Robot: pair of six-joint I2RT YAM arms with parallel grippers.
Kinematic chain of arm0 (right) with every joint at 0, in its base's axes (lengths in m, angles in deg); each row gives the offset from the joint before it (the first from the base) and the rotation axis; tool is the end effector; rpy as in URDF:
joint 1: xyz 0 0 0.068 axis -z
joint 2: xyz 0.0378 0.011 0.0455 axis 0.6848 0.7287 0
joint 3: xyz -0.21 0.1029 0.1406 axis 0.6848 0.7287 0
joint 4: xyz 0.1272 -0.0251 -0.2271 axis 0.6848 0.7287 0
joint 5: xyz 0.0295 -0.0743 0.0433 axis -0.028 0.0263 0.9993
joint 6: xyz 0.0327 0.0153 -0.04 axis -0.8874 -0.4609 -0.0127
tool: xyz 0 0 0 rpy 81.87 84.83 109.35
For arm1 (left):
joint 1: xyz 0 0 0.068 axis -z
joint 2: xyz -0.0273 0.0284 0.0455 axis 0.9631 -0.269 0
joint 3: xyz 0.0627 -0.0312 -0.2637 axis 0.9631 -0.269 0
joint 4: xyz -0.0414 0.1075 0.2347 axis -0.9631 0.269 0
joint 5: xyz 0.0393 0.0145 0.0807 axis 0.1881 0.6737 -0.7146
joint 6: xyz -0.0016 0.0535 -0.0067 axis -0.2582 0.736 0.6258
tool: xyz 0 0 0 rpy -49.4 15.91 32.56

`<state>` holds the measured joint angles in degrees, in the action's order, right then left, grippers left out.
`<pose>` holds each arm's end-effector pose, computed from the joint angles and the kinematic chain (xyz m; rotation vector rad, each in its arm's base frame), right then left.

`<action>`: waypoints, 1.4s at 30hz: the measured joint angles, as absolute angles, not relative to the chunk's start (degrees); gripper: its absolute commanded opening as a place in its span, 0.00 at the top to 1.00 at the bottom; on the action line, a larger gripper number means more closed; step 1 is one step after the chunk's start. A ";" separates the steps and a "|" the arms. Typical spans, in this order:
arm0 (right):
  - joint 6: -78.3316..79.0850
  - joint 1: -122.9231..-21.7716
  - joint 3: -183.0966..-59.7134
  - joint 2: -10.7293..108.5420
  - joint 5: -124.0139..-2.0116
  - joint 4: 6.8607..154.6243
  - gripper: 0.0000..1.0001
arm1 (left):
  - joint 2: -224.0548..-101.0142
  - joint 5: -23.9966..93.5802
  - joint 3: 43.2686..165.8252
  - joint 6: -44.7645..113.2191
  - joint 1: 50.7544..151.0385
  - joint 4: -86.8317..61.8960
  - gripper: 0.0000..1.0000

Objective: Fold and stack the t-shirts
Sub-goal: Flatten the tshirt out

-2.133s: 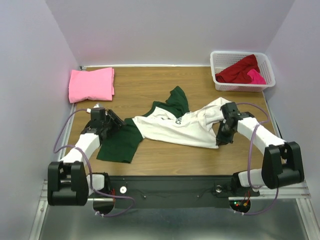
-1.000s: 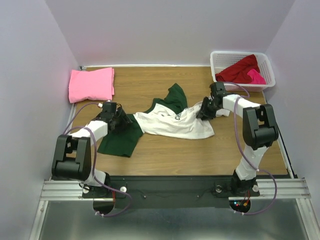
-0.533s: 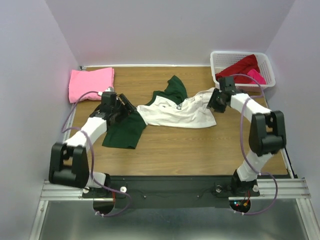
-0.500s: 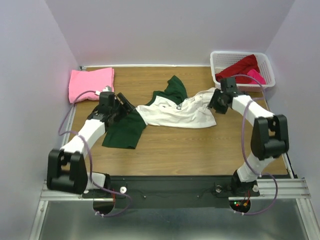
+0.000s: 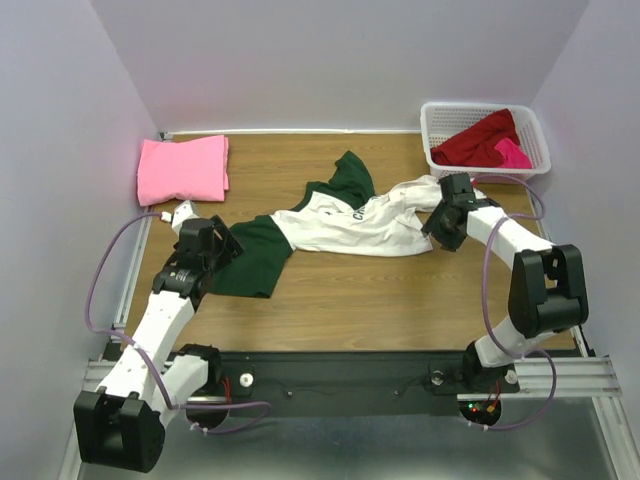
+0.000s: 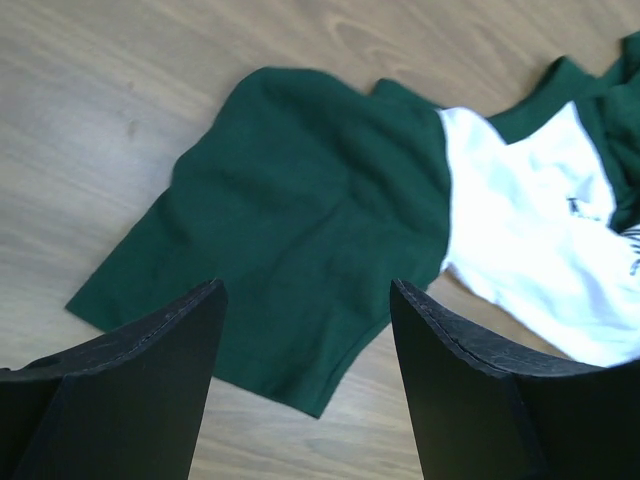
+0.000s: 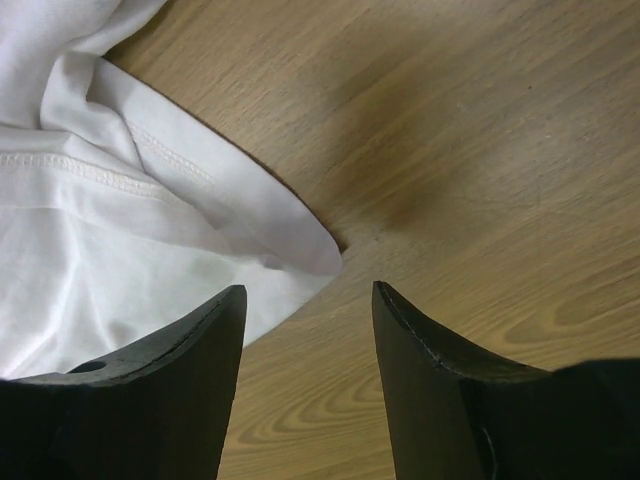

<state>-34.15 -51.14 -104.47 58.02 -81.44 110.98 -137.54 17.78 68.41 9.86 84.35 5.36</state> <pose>0.3097 0.0363 0.2043 0.8137 2.4974 0.0442 0.1963 -0.0289 0.2594 -0.5635 2.0292 -0.3244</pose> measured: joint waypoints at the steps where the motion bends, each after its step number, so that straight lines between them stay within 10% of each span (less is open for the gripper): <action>1: -34.87 -51.38 -104.73 58.46 -81.86 111.28 0.43 | -137.28 17.25 67.82 10.19 84.35 5.69 0.22; 42: -44.12 -57.11 -112.80 71.48 -91.63 117.05 0.62 | -134.09 17.06 66.51 13.88 84.53 5.19 0.23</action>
<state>-44.12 -57.11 -112.80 71.48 -91.63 117.05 -134.09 17.06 66.51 13.88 84.53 5.19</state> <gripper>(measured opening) 0.424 0.778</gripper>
